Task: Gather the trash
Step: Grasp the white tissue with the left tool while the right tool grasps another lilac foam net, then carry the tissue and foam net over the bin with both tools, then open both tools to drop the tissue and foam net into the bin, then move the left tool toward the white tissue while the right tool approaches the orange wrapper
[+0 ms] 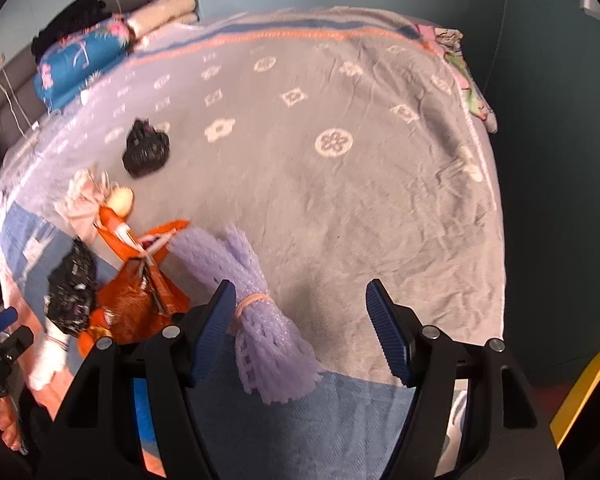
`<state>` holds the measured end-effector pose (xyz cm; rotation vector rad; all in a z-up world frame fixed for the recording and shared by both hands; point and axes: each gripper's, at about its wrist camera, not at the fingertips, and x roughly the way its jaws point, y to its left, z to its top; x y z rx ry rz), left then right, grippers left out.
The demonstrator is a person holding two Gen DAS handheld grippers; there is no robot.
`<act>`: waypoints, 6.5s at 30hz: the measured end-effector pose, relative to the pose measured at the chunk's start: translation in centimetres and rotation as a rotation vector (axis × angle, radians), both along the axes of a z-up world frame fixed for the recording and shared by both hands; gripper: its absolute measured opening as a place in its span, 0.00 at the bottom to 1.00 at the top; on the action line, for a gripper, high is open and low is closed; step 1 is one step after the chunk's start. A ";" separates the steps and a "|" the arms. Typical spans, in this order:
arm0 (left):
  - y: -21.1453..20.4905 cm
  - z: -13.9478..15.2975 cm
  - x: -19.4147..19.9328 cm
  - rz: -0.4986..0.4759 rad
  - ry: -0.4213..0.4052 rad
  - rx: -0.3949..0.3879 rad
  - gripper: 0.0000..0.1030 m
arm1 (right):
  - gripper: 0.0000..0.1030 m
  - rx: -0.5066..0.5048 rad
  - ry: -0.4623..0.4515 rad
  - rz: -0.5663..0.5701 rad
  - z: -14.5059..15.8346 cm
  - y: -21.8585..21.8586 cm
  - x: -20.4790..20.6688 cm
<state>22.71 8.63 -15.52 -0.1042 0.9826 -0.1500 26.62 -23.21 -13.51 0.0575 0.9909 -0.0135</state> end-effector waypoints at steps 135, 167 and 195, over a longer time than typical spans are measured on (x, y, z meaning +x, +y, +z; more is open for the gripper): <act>-38.6 11.1 -14.2 -0.857 -0.078 -0.170 0.52 | 0.37 0.279 -0.504 -0.542 13.4 -27.2 -31.9; -23.6 17.1 -8.7 -0.482 -0.341 -0.172 0.92 | 0.61 0.225 -0.616 -0.312 19.1 -20.4 -27.4; -4.2 12.7 2.6 -0.061 -0.303 -0.064 0.92 | 0.64 0.233 -0.401 0.038 16.8 -3.6 -8.9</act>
